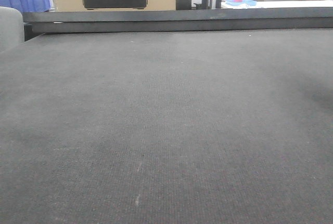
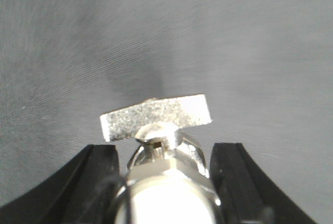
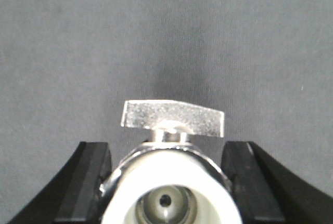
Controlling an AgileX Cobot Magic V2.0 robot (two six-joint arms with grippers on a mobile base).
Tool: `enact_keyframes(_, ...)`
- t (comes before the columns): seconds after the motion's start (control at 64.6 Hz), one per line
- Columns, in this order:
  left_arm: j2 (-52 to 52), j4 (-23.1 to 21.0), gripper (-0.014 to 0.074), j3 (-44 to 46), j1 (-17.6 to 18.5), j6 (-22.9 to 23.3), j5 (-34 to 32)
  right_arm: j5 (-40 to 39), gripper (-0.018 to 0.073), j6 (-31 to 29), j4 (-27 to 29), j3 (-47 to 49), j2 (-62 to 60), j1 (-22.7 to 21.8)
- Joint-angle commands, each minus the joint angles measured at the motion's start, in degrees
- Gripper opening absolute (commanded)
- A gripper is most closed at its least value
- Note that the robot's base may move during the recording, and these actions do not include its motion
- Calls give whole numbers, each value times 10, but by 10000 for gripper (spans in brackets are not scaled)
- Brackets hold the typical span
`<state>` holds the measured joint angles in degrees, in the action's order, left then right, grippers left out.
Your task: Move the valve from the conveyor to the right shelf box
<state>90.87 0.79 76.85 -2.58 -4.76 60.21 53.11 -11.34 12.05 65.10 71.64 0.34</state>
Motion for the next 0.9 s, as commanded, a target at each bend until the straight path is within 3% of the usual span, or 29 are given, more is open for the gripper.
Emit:
enact_keyframes(0.0, -56, -8, -111, -16, 21, 18, -17, -22, -153, -4, -4, -8, -16, -1)
enact_keyframes(0.248, -183, -8, -111, -54, 51, 25, -30, -47, -153, -4, -4, -60, -74, -1)
enact_keyframes(0.511, -312, -8, -111, -55, 51, 25, -41, -56, -153, -4, -4, -84, -164, -1)
enact_keyframes(0.882, -436, -8, -111, -54, 51, 25, -115, -134, -153, -4, -4, -76, -266, -1)
